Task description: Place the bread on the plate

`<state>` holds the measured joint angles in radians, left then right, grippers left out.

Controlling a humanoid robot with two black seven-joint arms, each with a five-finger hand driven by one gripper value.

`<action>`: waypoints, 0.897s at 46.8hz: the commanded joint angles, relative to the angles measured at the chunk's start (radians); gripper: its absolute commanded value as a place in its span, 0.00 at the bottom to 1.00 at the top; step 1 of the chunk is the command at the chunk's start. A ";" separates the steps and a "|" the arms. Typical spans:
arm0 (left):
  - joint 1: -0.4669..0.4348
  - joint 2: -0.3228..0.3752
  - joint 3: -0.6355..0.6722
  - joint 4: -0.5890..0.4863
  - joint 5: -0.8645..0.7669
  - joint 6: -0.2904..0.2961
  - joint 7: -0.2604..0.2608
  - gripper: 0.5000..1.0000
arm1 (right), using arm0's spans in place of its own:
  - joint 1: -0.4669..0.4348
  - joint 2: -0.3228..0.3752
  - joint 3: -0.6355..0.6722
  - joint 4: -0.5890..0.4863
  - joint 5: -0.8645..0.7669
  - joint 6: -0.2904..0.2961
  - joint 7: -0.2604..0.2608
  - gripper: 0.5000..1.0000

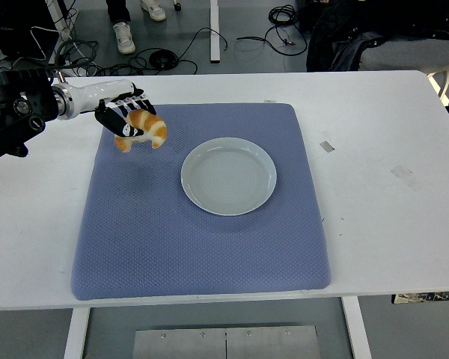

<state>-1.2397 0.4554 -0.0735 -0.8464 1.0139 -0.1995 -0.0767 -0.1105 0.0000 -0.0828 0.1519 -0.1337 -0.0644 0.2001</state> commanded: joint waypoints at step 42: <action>-0.072 -0.213 0.001 -0.003 -0.020 -0.029 0.032 0.33 | 0.000 0.000 0.000 0.000 0.000 0.000 0.001 1.00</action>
<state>-1.3070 0.2423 -0.0707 -0.8414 0.9942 -0.2156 -0.0445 -0.1105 0.0000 -0.0828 0.1517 -0.1337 -0.0644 0.1998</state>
